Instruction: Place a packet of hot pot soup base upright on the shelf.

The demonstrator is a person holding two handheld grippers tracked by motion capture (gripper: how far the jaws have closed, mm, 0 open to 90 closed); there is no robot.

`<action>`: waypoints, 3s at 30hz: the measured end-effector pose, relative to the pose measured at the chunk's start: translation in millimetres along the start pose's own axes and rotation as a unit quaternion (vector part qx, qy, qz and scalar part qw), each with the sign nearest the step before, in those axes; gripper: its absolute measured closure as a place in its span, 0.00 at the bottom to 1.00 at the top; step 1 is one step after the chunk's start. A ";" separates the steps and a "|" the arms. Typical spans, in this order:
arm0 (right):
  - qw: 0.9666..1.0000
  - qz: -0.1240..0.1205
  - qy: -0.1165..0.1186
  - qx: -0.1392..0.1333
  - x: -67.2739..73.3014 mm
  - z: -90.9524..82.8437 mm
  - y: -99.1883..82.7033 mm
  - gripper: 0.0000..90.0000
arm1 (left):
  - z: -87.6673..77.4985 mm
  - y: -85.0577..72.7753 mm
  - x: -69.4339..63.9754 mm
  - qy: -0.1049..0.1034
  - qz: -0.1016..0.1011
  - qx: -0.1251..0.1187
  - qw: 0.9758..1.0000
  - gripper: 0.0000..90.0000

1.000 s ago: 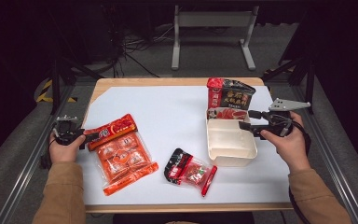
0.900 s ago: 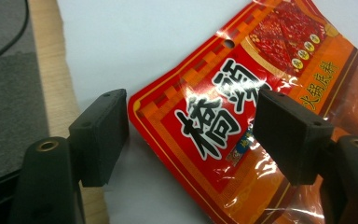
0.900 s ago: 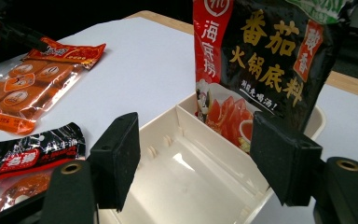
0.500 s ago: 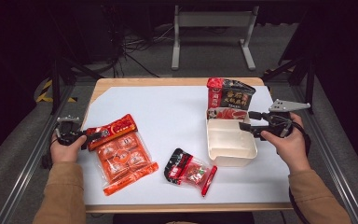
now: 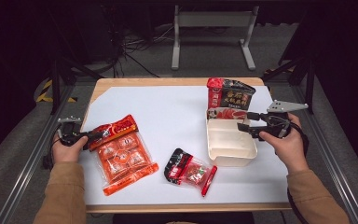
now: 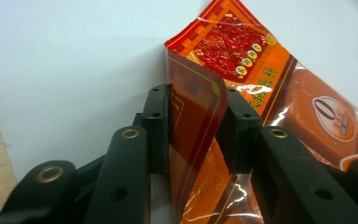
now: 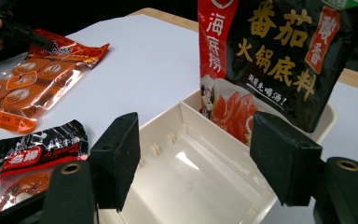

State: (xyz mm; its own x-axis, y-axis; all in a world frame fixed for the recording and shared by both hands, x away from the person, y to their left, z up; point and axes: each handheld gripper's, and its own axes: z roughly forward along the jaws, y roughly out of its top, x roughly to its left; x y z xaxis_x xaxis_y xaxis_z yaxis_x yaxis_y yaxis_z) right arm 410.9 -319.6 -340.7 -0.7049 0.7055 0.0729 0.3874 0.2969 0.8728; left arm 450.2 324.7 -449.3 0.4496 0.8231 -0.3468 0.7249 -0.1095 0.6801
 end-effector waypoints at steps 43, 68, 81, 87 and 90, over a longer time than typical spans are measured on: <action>0.999 -0.009 0.053 0.011 18.2 -9.1 22.0 0.65 | -51.7 29.4 -51.1 -0.045 0.041 -0.126 0.990 1.00; 0.997 -0.034 0.070 0.010 44.6 -15.2 45.1 0.67 | -95.0 52.2 -128.7 -0.098 0.157 -0.197 0.963 1.00; 0.995 -0.049 0.090 0.004 61.3 -8.7 54.3 0.67 | -108.4 53.8 -154.9 -0.134 0.194 -0.231 0.944 1.00; 0.993 -0.056 0.102 -0.001 69.3 -5.3 60.2 0.67 | -112.6 54.5 -169.4 -0.139 0.214 -0.236 0.938 1.00; 0.992 -0.058 0.110 -0.002 72.6 -1.8 63.1 0.67 | -112.9 55.5 -175.0 -0.138 0.223 -0.237 0.935 1.00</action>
State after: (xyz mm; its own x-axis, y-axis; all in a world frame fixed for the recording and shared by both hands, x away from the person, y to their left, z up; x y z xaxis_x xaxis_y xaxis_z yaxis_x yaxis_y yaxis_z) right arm 383.1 -250.8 -279.5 -0.8573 0.5094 0.0750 0.2944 0.3656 0.8830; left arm 352.9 237.4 -277.9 0.8171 0.5725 -0.0680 0.1483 -0.0947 0.9844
